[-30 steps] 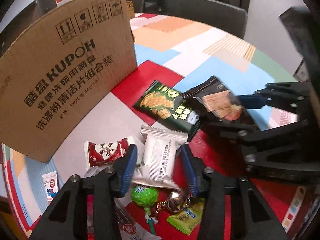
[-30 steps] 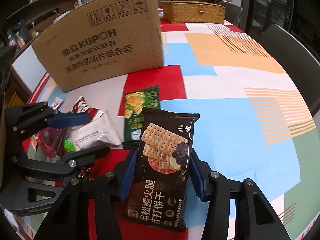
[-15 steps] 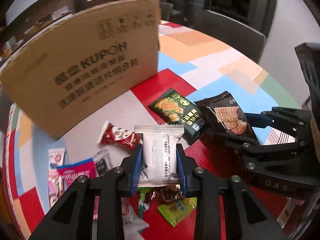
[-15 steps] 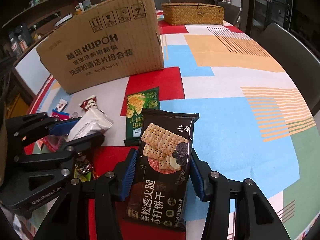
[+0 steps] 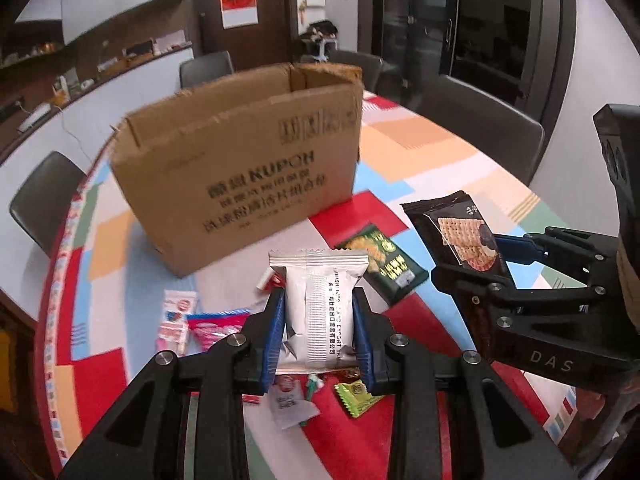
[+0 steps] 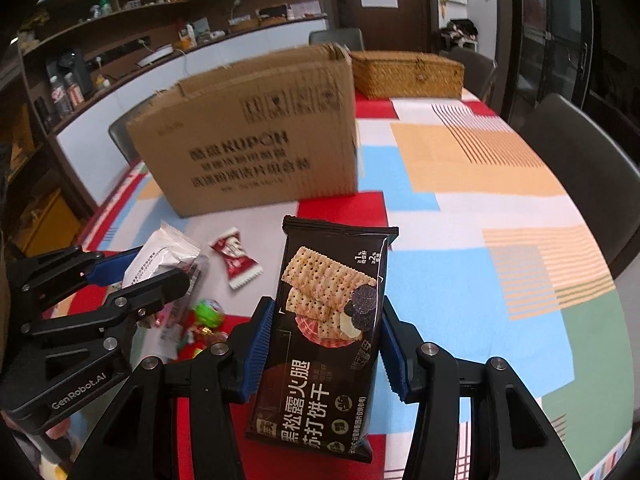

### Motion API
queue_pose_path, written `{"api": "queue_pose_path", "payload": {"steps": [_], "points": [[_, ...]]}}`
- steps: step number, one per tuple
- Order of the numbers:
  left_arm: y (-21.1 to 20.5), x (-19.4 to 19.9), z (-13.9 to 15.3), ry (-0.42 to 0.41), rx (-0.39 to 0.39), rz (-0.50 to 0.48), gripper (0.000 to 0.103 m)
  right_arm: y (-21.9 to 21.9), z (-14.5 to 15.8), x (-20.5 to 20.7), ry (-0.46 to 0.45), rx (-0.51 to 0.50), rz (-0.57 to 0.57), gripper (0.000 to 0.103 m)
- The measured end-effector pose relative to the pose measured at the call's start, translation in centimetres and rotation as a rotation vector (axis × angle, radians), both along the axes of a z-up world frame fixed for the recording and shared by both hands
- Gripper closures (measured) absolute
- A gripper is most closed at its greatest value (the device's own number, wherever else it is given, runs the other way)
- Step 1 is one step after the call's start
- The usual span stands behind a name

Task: Organize snacks
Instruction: 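Carry the cracker pack and white packet into the box and open both tools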

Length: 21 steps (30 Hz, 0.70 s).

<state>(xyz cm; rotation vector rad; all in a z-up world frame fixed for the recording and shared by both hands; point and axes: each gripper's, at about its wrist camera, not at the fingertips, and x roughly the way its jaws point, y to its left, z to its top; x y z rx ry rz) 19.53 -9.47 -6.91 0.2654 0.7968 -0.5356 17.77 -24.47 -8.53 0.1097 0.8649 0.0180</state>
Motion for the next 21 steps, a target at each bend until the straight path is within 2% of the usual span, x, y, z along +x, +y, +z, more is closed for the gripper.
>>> {"api": "queue_pose_path", "payload": {"steps": [13, 21], "points": [[2.6, -0.6, 7.1, -0.17, -0.07, 0.04, 0.071, 2.1, 6.3, 0.0, -0.166, -0.031, 0.078, 0.052], [3.5, 0.8, 11.2, -0.256, -0.109, 0.087, 0.071, 2.7, 10.5, 1.4, -0.278, -0.025, 0.106, 0.052]]}}
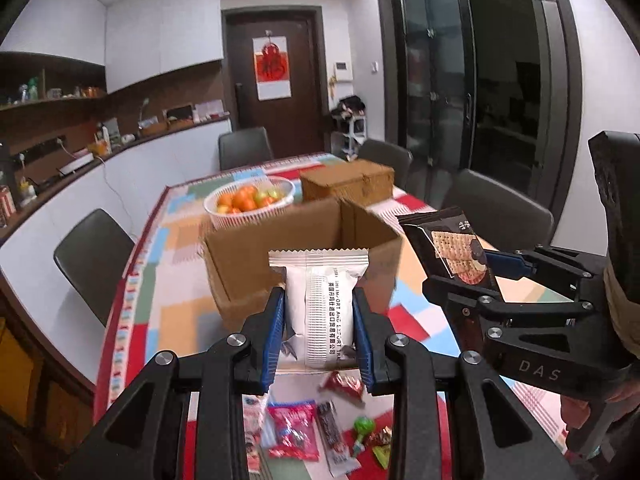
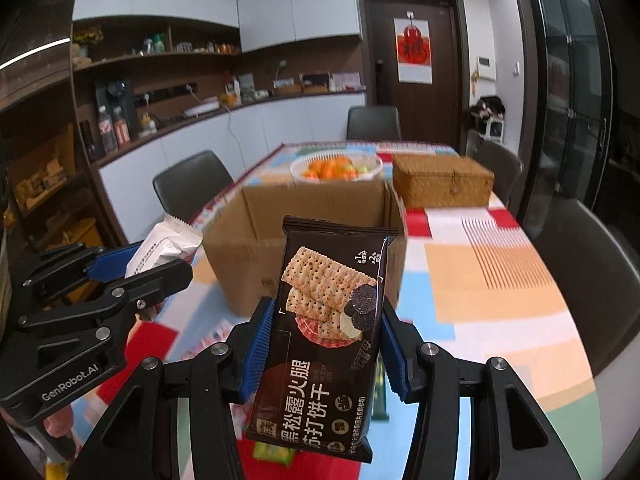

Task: Organize snacks
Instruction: 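Carry the cracker pack and white packet into the box and open both tools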

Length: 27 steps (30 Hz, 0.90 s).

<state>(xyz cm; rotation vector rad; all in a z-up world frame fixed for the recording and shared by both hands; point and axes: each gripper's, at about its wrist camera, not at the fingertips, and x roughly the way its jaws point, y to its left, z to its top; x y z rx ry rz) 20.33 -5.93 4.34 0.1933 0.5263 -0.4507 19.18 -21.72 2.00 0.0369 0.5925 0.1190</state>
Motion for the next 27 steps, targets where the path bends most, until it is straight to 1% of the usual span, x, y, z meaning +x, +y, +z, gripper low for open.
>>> {"api": "queue_pose_path", "payload": {"steps": [4, 8, 12, 19, 27], "points": [[0.6, 1.3, 1.4, -0.022, -0.018, 0.027, 0.071, 0.3, 1.5, 1.6, -0.034, -0.008, 0.006, 0.052], [0.8, 3.1, 2.1, -0.02, -0.032, 0.049, 0.071, 0.8, 2.5, 3.4, -0.048, -0.028, 0.013, 0.052], [1.1, 5.6, 2.5, -0.007, -0.037, 0.074, 0.071, 1.0, 3.3, 5.4, -0.051, -0.021, 0.038, 0.052], [1.7, 9.7, 2.0, 0.043, -0.055, 0.116, 0.071, 1.4, 3.8, 9.3, -0.048, -0.041, 0.039, 0.052], [1.3, 14.0, 0.5, 0.104, -0.042, 0.138, 0.071, 1.1, 3.7, 13.6, -0.034, -0.047, 0.024, 0.052]]}}
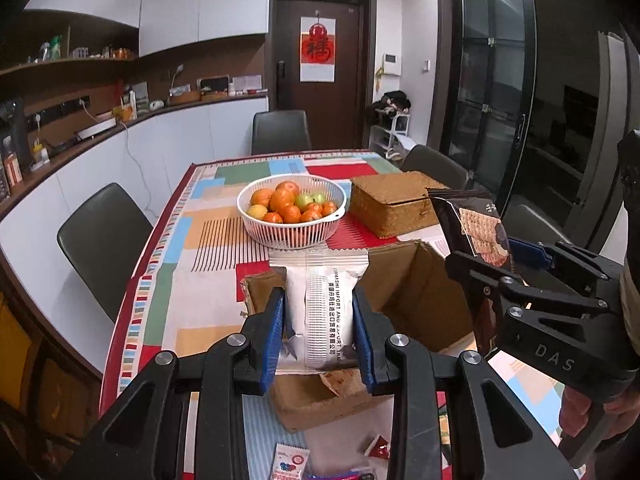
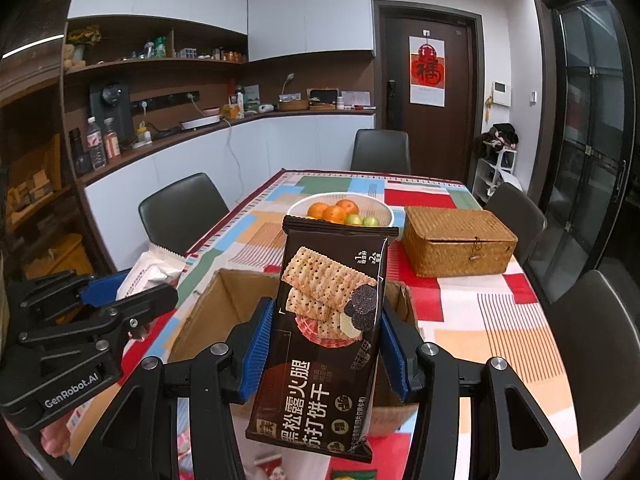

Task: Organize snacks
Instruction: 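Carry the cracker pack and white packet into the box and open both tools, then move both open tools back toward the snacks on the table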

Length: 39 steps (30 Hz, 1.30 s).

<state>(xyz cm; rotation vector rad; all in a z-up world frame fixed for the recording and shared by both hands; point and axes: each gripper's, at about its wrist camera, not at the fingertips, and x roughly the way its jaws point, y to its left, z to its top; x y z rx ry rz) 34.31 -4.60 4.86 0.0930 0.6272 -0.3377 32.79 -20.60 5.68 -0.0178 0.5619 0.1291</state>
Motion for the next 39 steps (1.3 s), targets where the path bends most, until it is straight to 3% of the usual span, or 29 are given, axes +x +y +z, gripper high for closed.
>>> {"api": "queue_pose_path", "payload": {"steps": [10, 12, 16, 25, 33, 39], "points": [[-1.3, 3.4, -2.0, 0.065, 0.041, 0.003, 0.069, -0.3, -1.5, 4.2, 0.057, -0.009, -0.004, 0.052], [-1.2, 3.4, -2.2, 0.066, 0.047, 0.017, 0.053, -0.2, -1.8, 4.8, 0.062, -0.008, -0.003, 0.052], [-0.6, 1.9, -2.1, 0.031, 0.06, 0.044, 0.05, -0.3, -2.1, 4.8, 0.055, -0.01, -0.028, 0.04], [1.3, -3.9, -1.3, -0.019, 0.068, 0.062, 0.045, 1.2, -1.7, -0.9, -0.016, -0.067, 0.004, 0.04], [2.1, -8.6, -0.2, -0.051, 0.063, 0.062, 0.043, 3.1, -1.5, -6.0, -0.027, -0.064, 0.086, 0.04], [2.6, -11.4, -0.9, -0.041, 0.056, 0.058, 0.041, 3.8, -1.8, -8.9, -0.024, -0.067, 0.118, 0.04]]}}
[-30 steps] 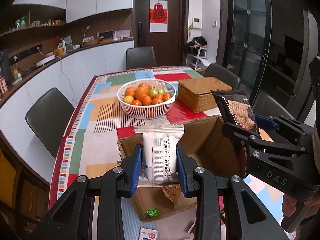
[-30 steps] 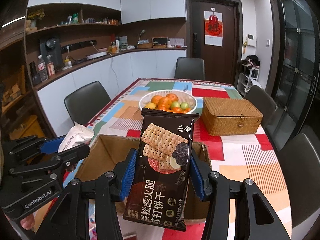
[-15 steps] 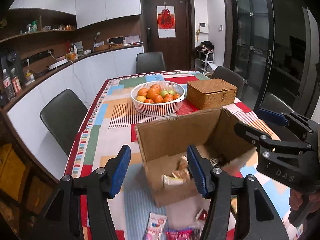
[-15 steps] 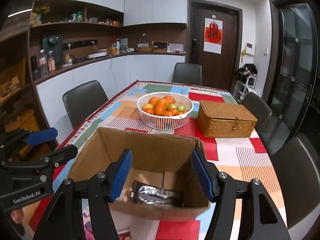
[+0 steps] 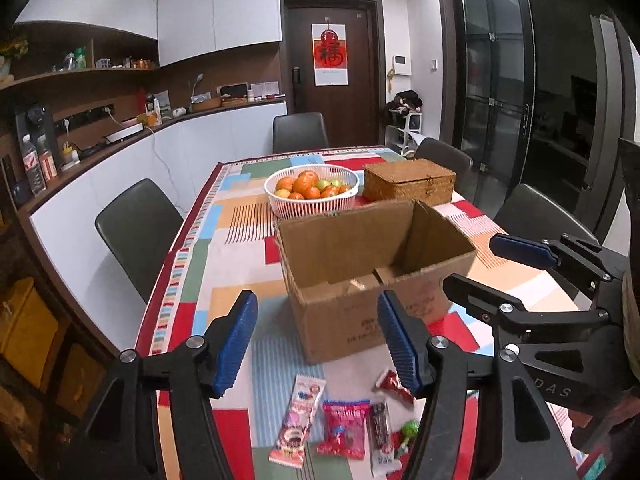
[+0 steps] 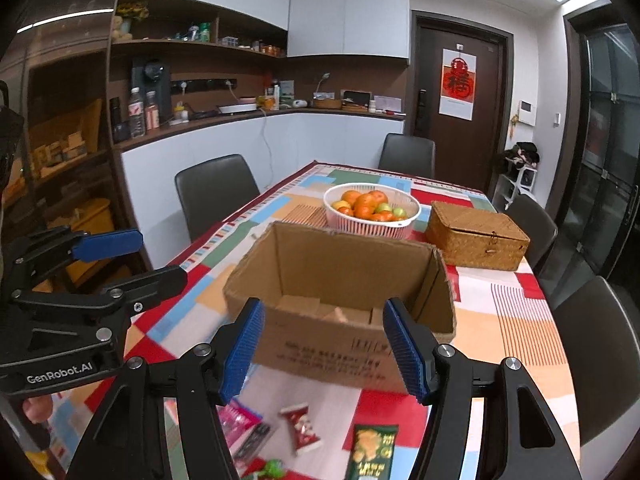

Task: Organize snacks
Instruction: 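Move both open tools back toward the snacks on the table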

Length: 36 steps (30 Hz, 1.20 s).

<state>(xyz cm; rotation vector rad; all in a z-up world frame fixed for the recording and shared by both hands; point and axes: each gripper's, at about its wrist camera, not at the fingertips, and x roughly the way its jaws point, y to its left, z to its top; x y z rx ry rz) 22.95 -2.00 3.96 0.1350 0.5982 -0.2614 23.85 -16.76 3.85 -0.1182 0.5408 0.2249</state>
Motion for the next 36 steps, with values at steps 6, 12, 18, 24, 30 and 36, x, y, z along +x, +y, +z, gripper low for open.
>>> {"api": "queue_pose_path", "payload": {"steps": [6, 12, 18, 24, 30, 36], "points": [[0.3, -1.3, -2.3, 0.062, -0.011, 0.013, 0.041, 0.4, -1.8, -1.5, 0.054, -0.012, 0.032, 0.04], [0.5, -2.6, -5.1, 0.131, -0.017, 0.014, 0.041, 0.4, -4.5, -2.6, 0.128, -0.007, 0.049, 0.04], [0.4, -3.4, -8.2, 0.193, 0.009, 0.014, 0.041, 0.1, -7.3, -3.2, 0.198, -0.005, 0.049, 0.04], [0.3, -3.6, -11.3, 0.268, 0.032, -0.002, 0.041, -0.1, -10.1, -3.4, 0.277, -0.01, 0.043, 0.041], [0.0, -2.6, -13.9, 0.349, 0.026, -0.02, 0.042, -0.4, -12.5, -2.9, 0.344, -0.023, 0.04, 0.042], [-0.1, -1.1, -15.7, 0.393, 0.037, -0.023, 0.044, -0.7, -14.3, -1.4, 0.393, -0.026, 0.032, 0.047]]}}
